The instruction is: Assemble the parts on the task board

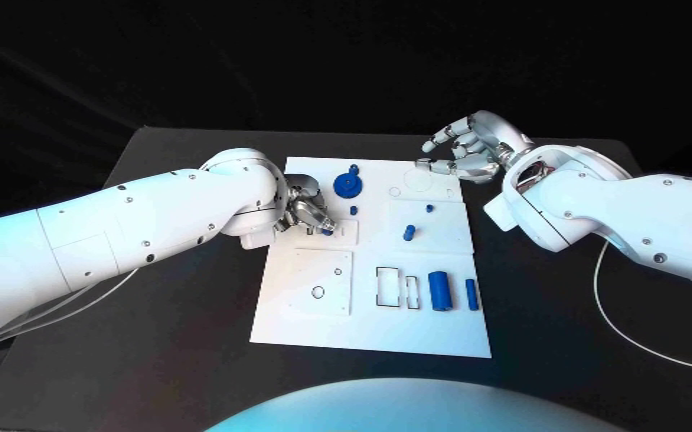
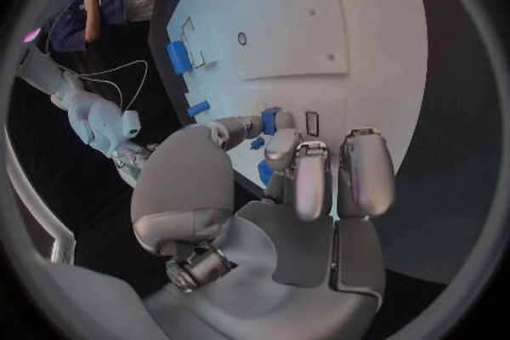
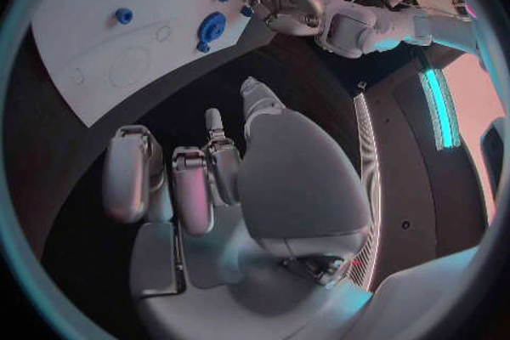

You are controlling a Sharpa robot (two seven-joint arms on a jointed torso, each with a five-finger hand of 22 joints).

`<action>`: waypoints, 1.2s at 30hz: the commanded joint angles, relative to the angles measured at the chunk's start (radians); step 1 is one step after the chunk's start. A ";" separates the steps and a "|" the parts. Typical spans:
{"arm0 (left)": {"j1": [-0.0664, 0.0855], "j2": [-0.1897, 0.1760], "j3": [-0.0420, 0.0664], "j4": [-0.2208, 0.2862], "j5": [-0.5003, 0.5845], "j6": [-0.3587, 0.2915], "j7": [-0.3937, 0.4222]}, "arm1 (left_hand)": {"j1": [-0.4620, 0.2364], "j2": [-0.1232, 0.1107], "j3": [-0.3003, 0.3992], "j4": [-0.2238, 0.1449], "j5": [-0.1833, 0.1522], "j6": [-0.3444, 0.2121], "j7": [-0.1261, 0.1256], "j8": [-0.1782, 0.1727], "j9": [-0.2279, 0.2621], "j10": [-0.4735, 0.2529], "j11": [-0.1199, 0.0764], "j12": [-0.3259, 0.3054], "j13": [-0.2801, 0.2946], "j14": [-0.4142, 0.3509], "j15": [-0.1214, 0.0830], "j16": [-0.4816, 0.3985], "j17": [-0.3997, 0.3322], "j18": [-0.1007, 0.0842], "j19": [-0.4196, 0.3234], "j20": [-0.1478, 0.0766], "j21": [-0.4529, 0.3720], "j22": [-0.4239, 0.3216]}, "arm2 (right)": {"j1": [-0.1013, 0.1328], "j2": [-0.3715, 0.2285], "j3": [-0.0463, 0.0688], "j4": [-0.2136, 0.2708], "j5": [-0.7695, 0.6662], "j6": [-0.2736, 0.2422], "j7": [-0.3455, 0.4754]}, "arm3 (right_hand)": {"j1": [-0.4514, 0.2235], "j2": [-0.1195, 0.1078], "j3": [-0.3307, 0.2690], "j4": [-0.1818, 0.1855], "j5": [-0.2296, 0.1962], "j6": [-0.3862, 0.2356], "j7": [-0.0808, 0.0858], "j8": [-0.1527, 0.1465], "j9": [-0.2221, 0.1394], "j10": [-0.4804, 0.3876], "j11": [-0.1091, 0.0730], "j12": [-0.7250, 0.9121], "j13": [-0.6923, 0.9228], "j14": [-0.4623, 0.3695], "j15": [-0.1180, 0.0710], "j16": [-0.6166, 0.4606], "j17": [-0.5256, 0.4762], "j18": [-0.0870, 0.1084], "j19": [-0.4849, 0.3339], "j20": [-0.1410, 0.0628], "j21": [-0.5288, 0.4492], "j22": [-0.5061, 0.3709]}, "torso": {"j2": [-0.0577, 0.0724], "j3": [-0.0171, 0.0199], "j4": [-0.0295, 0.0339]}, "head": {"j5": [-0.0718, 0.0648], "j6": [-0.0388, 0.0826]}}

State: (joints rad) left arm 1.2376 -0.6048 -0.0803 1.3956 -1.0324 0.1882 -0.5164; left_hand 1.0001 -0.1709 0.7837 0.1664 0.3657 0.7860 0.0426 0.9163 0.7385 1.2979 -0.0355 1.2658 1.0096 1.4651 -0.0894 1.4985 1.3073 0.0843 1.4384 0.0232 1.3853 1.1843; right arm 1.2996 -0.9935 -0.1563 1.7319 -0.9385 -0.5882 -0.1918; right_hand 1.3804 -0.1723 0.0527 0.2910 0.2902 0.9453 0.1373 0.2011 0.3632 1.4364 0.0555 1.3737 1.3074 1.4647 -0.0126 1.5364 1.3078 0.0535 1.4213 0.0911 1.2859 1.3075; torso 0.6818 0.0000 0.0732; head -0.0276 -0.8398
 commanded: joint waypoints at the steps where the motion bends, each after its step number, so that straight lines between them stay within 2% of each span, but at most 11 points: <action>1: -0.005 0.008 -0.003 0.000 0.022 0.025 0.007 | -0.006 0.008 0.035 -0.050 -0.005 0.007 -0.007 -0.009 0.001 0.005 0.000 0.005 0.000 0.063 -0.006 0.004 0.087 -0.010 0.001 -0.009 0.005 0.001 | -0.001 0.001 0.000 0.001 -0.011 0.011 0.001 | -0.006 0.007 -0.004 0.000 0.003 0.005 0.000 0.006 0.001 -0.002 -0.001 -0.007 0.069 0.077 -0.002 -0.004 0.130 0.017 -0.005 0.001 -0.006 0.076 | 0.000 -0.0001 0.0012 | 0.000 -0.001; 7: -0.005 0.011 -0.003 -0.006 0.024 0.028 0.006 | -0.023 0.009 -0.016 -0.028 -0.010 0.014 -0.008 -0.016 -0.001 0.004 -0.001 0.005 0.003 0.063 -0.007 0.004 0.087 -0.010 0.002 -0.011 0.004 0.001 | -0.001 0.000 0.000 0.000 -0.011 0.011 0.002 | -0.008 0.007 -0.005 0.000 0.003 0.005 0.000 0.006 0.001 -0.003 -0.001 -0.007 0.069 0.076 -0.003 -0.005 0.129 0.017 -0.005 0.001 -0.008 0.074 | 0.000 -0.0005 0.0007 | -0.001 -0.001; 12: -0.005 0.012 -0.003 -0.009 0.024 0.030 0.005 | -0.042 0.006 -0.098 0.008 -0.019 0.025 -0.008 -0.026 -0.003 0.003 -0.001 0.006 0.006 0.063 -0.007 0.004 0.087 -0.010 0.002 -0.011 0.002 0.001 | -0.002 0.000 0.000 0.000 -0.011 0.010 0.003 | -0.009 0.007 -0.006 0.001 0.002 0.005 0.000 0.006 0.001 -0.003 -0.001 -0.008 0.069 0.076 -0.003 -0.005 0.128 0.017 -0.006 0.001 -0.009 0.074 | -0.001 -0.0004 0.0001 | -0.002 -0.001; 13: -0.005 0.012 -0.003 -0.010 0.024 0.030 0.005 | -0.044 0.006 -0.138 0.023 -0.021 0.029 -0.008 -0.029 -0.004 0.003 -0.001 0.007 0.007 0.063 -0.006 0.004 0.087 -0.010 0.003 -0.011 0.002 0.002 | -0.002 0.000 0.000 0.000 -0.011 0.010 0.003 | -0.011 0.007 -0.007 0.001 0.002 0.005 0.000 0.006 0.001 -0.003 -0.001 -0.008 0.068 0.076 -0.003 -0.005 0.129 0.017 -0.005 0.001 -0.008 0.074 | -0.001 -0.0005 0.0003 | -0.002 -0.001; 17: -0.005 0.012 -0.003 -0.012 0.024 0.029 0.004 | -0.041 0.006 -0.190 0.046 -0.023 0.032 -0.008 -0.035 -0.005 0.003 0.000 0.007 0.009 0.063 -0.006 0.004 0.087 -0.010 0.004 -0.011 0.002 0.003 | -0.002 -0.001 0.000 0.001 -0.011 0.011 0.003 | -0.012 0.007 -0.008 0.001 0.002 0.005 0.000 0.006 0.001 -0.003 -0.001 -0.008 0.068 0.076 -0.003 -0.005 0.129 0.017 -0.006 0.001 -0.009 0.074 | -0.001 -0.0006 0.0006 | -0.002 -0.001; 22: -0.005 0.010 -0.003 -0.013 0.024 0.027 0.003 | -0.038 0.005 -0.218 0.059 -0.026 0.034 -0.008 -0.038 -0.005 0.003 0.000 0.007 0.009 0.063 -0.006 0.005 0.087 -0.010 0.004 -0.011 0.002 0.004 | -0.002 -0.002 0.000 0.001 -0.011 0.011 0.004 | -0.014 0.007 -0.009 0.002 0.002 0.005 0.000 0.007 0.002 -0.003 -0.001 -0.009 0.067 0.076 -0.003 -0.005 0.128 0.017 -0.006 0.001 -0.009 0.074 | -0.001 -0.0008 0.0007 | -0.002 0.000; 36: -0.005 -0.003 -0.001 -0.003 0.023 0.011 0.002 | -0.033 0.003 -0.244 0.072 -0.029 0.035 -0.008 -0.041 -0.004 0.003 0.000 0.008 0.010 0.063 -0.006 0.005 0.087 -0.010 0.004 -0.011 0.001 0.003 | -0.004 -0.003 0.000 0.000 -0.011 0.011 0.006 | -0.014 0.006 -0.009 0.001 0.002 0.005 0.000 0.007 0.002 -0.004 -0.001 -0.010 0.067 0.076 -0.003 -0.006 0.127 0.018 -0.007 0.001 -0.012 0.072 | -0.002 -0.0017 0.0007 | -0.001 0.002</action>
State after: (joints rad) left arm 1.2353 -0.6076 -0.0807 1.3875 -1.0191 0.1912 -0.5156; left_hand 0.9630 -0.1634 0.5416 0.2401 0.3404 0.8226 0.0296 0.8786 0.7348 1.2977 -0.0354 1.2693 1.0191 1.4650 -0.0893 1.4985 1.3079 0.0843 1.4418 0.0198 1.3853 1.1873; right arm 1.2971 -0.9964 -0.1564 1.7316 -0.9389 -0.5882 -0.1908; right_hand 1.3764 -0.1683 0.0499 0.2938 0.2902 0.9453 0.1373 0.2011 0.3639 1.4364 0.0555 1.3698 1.3081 1.4647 -0.0126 1.5364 1.3077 0.0535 1.4214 0.0912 1.2759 1.3081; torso 0.6804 -0.0014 0.0739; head -0.0286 -0.8380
